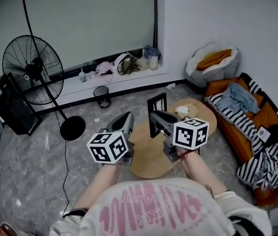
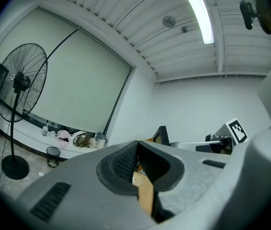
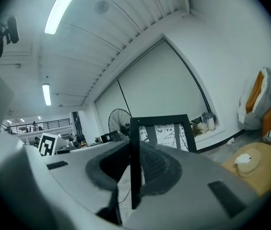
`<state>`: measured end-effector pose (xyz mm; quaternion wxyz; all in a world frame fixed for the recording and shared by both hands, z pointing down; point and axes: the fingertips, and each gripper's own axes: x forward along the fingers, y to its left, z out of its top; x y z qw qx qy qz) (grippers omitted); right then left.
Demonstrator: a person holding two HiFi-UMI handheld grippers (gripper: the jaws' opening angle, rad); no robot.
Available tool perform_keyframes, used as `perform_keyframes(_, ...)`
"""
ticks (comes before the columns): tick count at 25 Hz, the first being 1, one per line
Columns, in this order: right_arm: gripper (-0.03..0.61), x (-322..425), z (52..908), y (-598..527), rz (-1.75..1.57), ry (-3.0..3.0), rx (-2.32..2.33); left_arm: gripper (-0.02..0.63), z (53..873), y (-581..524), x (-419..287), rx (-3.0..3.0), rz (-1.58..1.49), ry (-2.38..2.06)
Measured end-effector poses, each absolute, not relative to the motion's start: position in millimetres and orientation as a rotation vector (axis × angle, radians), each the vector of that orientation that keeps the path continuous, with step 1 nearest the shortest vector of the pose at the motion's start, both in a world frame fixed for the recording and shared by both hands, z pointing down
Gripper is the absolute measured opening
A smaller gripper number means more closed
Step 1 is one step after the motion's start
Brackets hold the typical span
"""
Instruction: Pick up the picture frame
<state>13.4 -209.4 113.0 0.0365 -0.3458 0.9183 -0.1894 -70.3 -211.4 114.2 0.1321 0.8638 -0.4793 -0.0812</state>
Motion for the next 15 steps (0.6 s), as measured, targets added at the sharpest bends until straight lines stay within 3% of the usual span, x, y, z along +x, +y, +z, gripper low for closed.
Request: perform_keyframes(15,0.067,22.7,111.4,-199.7,-0.578,2.793,-1.111,0.005,104.8,-205.5,-67.6,2.55,-0.244,-1.364)
